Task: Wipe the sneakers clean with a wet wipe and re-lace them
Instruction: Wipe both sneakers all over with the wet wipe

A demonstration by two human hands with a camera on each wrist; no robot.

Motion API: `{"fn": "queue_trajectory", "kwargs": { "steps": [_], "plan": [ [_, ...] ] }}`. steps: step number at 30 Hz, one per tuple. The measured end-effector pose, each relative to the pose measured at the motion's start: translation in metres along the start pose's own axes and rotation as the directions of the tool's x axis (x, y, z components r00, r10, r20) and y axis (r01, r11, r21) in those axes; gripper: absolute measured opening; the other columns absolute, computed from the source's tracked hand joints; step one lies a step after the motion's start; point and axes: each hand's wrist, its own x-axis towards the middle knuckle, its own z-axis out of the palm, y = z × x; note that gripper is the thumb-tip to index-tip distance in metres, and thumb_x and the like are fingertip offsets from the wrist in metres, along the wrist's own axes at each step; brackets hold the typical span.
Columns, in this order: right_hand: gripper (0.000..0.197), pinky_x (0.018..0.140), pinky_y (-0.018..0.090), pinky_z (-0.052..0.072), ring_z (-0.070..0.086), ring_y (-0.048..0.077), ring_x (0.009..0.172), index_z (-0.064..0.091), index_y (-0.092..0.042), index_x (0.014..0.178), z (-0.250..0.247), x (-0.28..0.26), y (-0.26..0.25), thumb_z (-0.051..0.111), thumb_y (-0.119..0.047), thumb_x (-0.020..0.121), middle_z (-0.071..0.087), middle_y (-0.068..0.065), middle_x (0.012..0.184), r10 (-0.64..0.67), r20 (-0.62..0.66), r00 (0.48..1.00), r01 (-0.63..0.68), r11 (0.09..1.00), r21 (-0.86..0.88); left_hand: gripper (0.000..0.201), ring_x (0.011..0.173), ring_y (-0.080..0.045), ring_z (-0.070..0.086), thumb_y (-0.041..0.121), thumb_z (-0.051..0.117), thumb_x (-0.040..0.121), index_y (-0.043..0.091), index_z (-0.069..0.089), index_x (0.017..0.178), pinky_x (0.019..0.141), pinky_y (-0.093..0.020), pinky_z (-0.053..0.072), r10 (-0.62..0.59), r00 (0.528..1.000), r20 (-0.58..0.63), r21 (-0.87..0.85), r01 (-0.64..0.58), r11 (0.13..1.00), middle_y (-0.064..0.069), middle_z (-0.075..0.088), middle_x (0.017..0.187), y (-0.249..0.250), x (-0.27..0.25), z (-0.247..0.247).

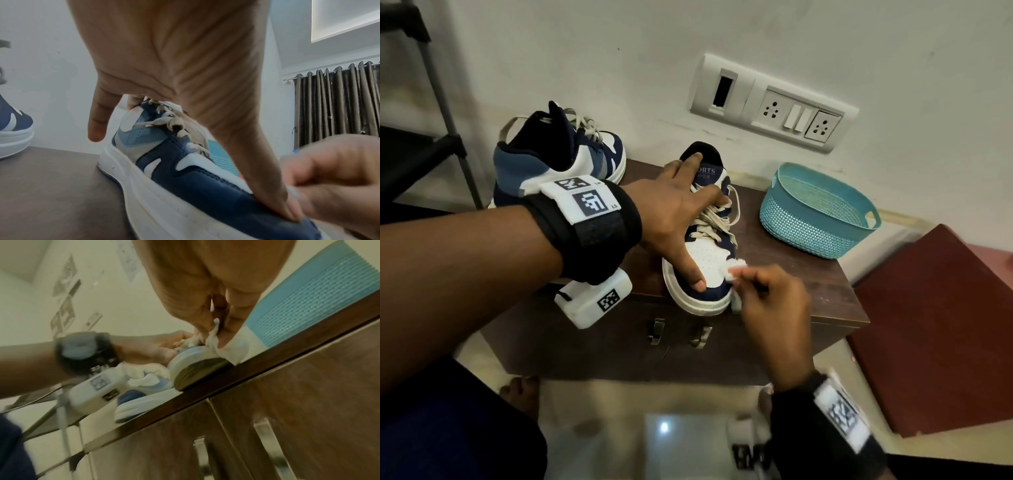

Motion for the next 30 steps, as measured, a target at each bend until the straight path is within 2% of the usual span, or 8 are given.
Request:
{"fn": "queue_trajectory", "kwargs": {
  "steps": [2,4,7,10,17,23,27,30],
  "plan": [
    [0.026,0.076,0.008,0.048,0.068,-0.002,0.086,0.082,-0.027,0.095,-0.009,-0.036,-0.004,0.076,-0.003,0.086,0.072,-0.014,0.087,-0.106,0.060,0.993,0.104,0.994,0.036,0.139,0.153,-0.038,-0.011,0.086,0.080,0.037,0.046,0.013,0.152,0.119,-0.058,0.026,0.008,1.000,-0.004,-0.005,-0.008,1.000,-0.008,-0.021,0.164,0.001,0.000,0.000],
    [0.031,0.076,0.011,0.050,0.070,0.001,0.086,0.081,-0.031,0.091,-0.015,-0.045,-0.001,0.076,-0.001,0.086,0.073,-0.015,0.087,-0.093,0.108,0.990,0.077,0.987,0.142,0.138,0.153,-0.038,-0.010,0.085,0.080,0.037,0.048,0.013,0.151,0.119,-0.058,0.025,0.015,1.000,-0.006,-0.017,-0.015,1.000,-0.008,-0.020,0.164,0.000,0.001,0.000],
    [0.032,0.083,0.030,0.060,0.072,0.002,0.085,0.076,-0.037,0.087,-0.014,-0.013,0.023,0.075,-0.005,0.088,0.076,-0.014,0.088,0.123,-0.024,0.992,-0.115,0.970,0.213,0.137,0.153,-0.039,-0.010,0.086,0.079,0.035,0.050,0.014,0.149,0.119,-0.061,0.026,0.020,1.000,0.005,-0.028,-0.020,0.999,-0.007,-0.021,0.164,0.001,0.001,0.000],
    [0.020,0.083,0.049,0.062,0.076,0.017,0.085,0.079,-0.026,0.093,0.006,0.016,0.036,0.072,-0.008,0.091,0.079,-0.003,0.088,0.298,0.019,0.954,-0.291,0.911,0.292,0.137,0.153,-0.039,-0.011,0.086,0.079,0.036,0.049,0.014,0.150,0.118,-0.062,0.027,0.017,1.000,0.005,-0.015,-0.016,1.000,-0.007,-0.022,0.164,0.001,0.001,0.000],
    [0.015,0.076,0.031,0.061,0.076,0.013,0.084,0.081,-0.013,0.100,0.014,-0.035,0.021,0.075,-0.006,0.089,0.080,-0.003,0.087,0.373,0.040,0.927,-0.350,0.824,0.446,0.140,0.153,-0.037,-0.011,0.090,0.075,0.029,0.051,0.013,0.148,0.118,-0.062,0.027,0.018,1.000,0.000,-0.020,-0.018,1.000,-0.005,-0.020,0.165,-0.003,0.002,0.001],
    [0.023,0.063,0.021,0.055,0.073,0.005,0.074,0.080,-0.019,0.090,0.017,0.015,0.018,0.067,0.000,0.092,0.078,-0.005,0.081,0.363,0.055,0.930,-0.354,0.849,0.393,0.137,0.153,-0.036,-0.010,0.085,0.080,0.035,0.050,0.015,0.150,0.121,-0.059,0.023,0.025,1.000,-0.005,-0.017,-0.026,1.000,-0.006,-0.019,0.165,0.001,0.001,-0.001],
    [0.026,0.080,0.030,0.060,0.074,0.006,0.085,0.079,-0.028,0.087,0.021,-0.014,0.012,0.071,-0.003,0.089,0.079,-0.010,0.085,0.404,-0.040,0.914,-0.350,0.833,0.428,0.136,0.153,-0.037,-0.009,0.084,0.081,0.036,0.049,0.015,0.149,0.120,-0.059,0.025,0.018,1.000,-0.012,-0.005,-0.018,1.000,-0.007,-0.016,0.165,0.000,0.000,-0.001],
    [0.028,0.086,0.024,0.059,0.074,0.005,0.089,0.078,-0.029,0.096,0.023,-0.069,-0.008,0.075,-0.002,0.088,0.078,-0.010,0.090,0.336,-0.054,0.940,-0.265,0.824,0.501,0.135,0.153,-0.037,-0.007,0.083,0.081,0.036,0.047,0.017,0.149,0.120,-0.058,0.025,0.029,0.999,-0.015,-0.005,-0.029,1.000,-0.008,-0.013,0.165,0.001,0.001,0.000]
  ]
}}
